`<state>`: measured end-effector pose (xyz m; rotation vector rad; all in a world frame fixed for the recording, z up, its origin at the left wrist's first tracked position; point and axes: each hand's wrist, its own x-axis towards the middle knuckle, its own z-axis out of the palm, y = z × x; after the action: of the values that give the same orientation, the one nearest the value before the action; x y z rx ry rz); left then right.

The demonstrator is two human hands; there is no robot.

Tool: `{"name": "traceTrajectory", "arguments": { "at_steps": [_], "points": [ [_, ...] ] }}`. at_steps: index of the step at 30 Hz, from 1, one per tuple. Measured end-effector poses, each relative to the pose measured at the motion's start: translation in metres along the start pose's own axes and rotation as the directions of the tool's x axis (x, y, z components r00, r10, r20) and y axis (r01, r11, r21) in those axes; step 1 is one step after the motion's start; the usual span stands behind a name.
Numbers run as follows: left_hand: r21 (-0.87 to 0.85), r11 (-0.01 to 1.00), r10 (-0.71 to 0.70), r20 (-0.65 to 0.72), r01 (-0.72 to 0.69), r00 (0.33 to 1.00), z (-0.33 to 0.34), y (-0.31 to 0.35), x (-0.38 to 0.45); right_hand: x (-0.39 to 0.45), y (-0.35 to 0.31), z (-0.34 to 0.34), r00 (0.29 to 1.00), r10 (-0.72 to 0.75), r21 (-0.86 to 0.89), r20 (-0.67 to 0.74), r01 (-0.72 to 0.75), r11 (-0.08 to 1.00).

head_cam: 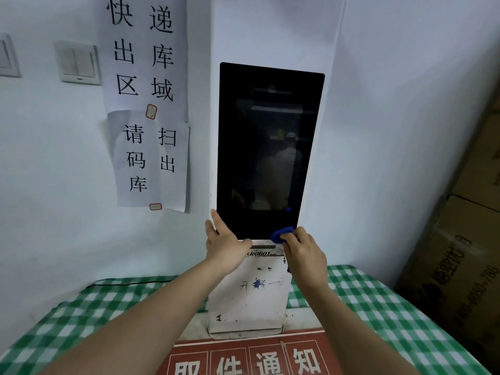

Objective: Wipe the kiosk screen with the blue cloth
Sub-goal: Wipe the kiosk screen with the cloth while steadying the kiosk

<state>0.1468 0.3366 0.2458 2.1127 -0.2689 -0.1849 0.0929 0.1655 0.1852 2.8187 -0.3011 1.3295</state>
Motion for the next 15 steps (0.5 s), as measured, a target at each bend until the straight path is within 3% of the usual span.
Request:
{"name": "traceTrajectory", "arguments": {
  "at_steps": [2,6,15],
  "points": [
    [0.000,1.000,-0.012,0.015,0.012,1.000,-0.002,0.001,0.000,0.010,-0.002,-0.008,0.999,0.015,0.026,-0.028,-0.015,1.000],
    [0.000,1.000,-0.016,0.024,0.016,1.000,-0.003,0.003,-0.002,0.038,-0.008,-0.023,0.966,0.210,0.190,-0.149,-0.181,0.965],
    [0.021,1.000,-0.009,0.028,0.008,1.000,-0.004,0.002,-0.003,-0.005,0.003,-0.003,0.990,0.135,0.067,-0.038,-0.132,0.989]
  ]
}}
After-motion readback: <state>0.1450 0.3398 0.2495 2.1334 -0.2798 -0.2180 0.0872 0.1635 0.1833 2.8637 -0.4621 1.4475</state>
